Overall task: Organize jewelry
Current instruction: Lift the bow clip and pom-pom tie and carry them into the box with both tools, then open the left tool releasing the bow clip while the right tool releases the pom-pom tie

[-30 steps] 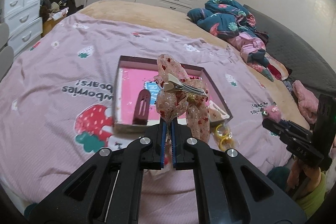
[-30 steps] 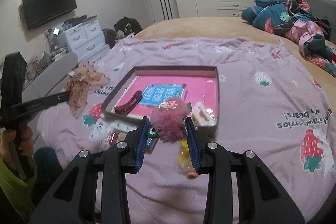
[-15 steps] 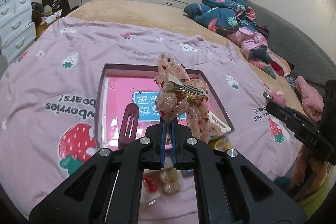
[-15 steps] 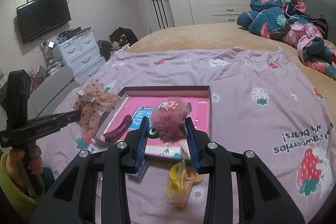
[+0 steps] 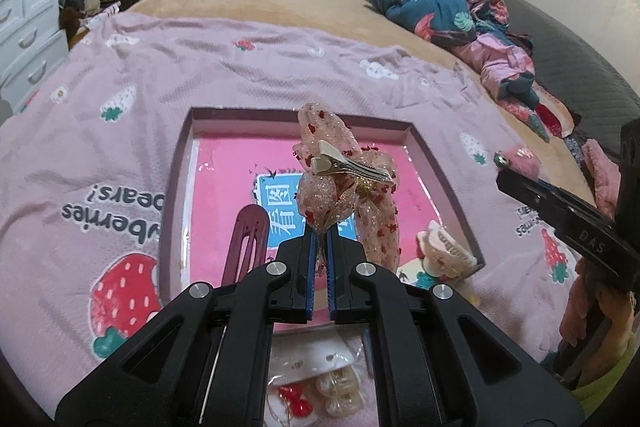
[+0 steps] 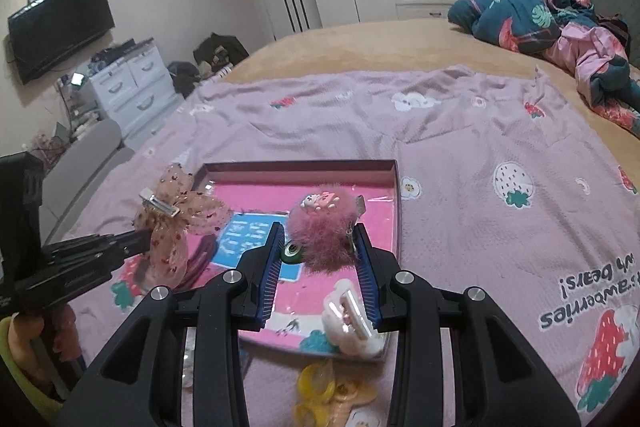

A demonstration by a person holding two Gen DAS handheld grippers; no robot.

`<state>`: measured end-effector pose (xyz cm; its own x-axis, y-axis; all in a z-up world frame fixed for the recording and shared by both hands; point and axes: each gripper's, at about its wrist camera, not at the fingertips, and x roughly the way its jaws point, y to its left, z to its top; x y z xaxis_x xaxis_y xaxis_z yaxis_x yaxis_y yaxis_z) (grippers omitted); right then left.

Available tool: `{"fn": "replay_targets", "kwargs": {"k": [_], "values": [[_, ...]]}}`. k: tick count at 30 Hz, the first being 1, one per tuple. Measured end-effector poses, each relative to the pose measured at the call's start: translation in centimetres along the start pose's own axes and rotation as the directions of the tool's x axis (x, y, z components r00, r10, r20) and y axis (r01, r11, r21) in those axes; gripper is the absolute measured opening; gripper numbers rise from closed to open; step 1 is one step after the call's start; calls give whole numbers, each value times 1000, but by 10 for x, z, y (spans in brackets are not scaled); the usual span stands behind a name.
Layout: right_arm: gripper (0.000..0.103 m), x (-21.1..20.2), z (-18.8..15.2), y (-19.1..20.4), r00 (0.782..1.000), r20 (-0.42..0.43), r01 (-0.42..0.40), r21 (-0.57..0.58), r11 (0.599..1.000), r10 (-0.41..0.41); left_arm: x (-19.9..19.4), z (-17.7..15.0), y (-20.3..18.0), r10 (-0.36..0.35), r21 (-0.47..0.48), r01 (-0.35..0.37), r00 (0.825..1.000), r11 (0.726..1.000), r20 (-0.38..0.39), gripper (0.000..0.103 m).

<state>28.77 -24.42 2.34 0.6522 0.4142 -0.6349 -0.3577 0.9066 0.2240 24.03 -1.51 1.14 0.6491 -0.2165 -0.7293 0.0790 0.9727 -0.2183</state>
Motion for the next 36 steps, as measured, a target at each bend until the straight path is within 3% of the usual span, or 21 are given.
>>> {"fn": "replay_targets", "kwargs": {"k": [11,24,31,36], "values": [[34,59,3,-7,996,-88,7,-2,1000,-7,41,-10,7,6,-10,-7,996,1000,-84,0],[34,102,-18,-21,982,-178,67,0,998,-66,54,-21,6,34,18,-32,992,999,-121,3],[36,103,-21,-20,981,-185,66,5,998,-64,54,-24,7,43,14,-42,991,999,-124,5],[38,99,-21,-20,982,-180,65,14,998,-61,50,-27,10,46,4,-46,991,999,-123,14]]}}
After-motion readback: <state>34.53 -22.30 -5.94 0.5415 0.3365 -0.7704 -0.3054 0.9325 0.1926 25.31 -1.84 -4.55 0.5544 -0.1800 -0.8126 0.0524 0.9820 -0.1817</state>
